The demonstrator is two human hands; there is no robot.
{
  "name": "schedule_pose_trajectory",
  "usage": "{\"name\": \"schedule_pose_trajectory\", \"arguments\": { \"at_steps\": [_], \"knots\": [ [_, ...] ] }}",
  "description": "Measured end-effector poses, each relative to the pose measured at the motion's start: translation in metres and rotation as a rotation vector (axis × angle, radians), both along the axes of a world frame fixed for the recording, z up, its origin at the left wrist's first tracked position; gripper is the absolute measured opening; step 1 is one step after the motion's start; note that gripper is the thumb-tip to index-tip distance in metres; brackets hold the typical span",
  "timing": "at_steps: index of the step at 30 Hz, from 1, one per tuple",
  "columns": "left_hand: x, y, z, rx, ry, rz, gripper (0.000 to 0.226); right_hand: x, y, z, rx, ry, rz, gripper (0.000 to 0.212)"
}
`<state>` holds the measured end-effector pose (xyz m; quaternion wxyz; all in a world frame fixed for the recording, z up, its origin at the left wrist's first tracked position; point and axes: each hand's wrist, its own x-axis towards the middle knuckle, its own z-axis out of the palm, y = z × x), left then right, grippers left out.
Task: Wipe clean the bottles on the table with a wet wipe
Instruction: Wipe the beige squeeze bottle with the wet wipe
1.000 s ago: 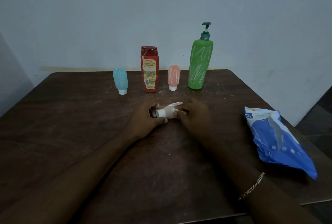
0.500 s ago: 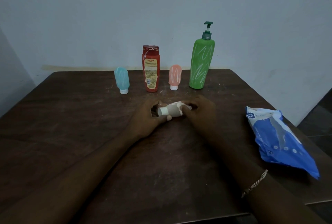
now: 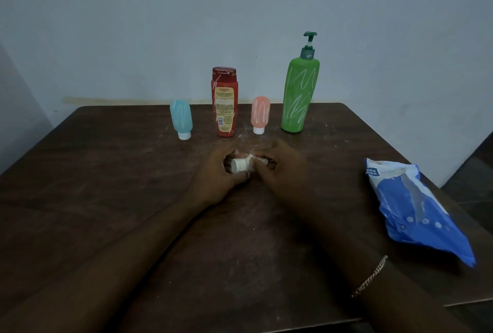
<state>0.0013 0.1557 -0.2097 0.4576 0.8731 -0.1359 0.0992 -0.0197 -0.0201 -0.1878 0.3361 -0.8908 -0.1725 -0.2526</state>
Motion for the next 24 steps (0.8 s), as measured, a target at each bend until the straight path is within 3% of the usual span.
{"name": "schedule_pose_trajectory", "arguments": {
  "at_steps": [4,9,13,16,21,24],
  "knots": [
    [-0.003,0.000,0.002,0.008,0.010,-0.019,0.037,-0.002,-0.008,-0.005,-0.080,0.026,0.078,0.012],
    [0.000,0.001,0.001,0.069,0.015,-0.019,0.046,0.006,-0.015,-0.001,0.039,-0.031,-0.053,0.015],
    [0.000,-0.001,-0.001,0.041,0.003,-0.004,0.047,-0.004,0.006,0.001,-0.035,0.038,0.061,0.025],
    [0.000,-0.001,-0.002,0.038,-0.003,-0.015,0.041,-0.004,-0.001,-0.006,-0.074,0.049,0.108,0.018],
    [0.004,0.001,-0.004,0.059,0.023,-0.005,0.044,0.008,-0.022,-0.005,0.079,0.006,-0.077,0.015],
    [0.006,0.001,-0.006,0.071,0.010,0.016,0.055,0.005,-0.009,-0.001,0.066,0.018,-0.049,0.023]
  ]
}}
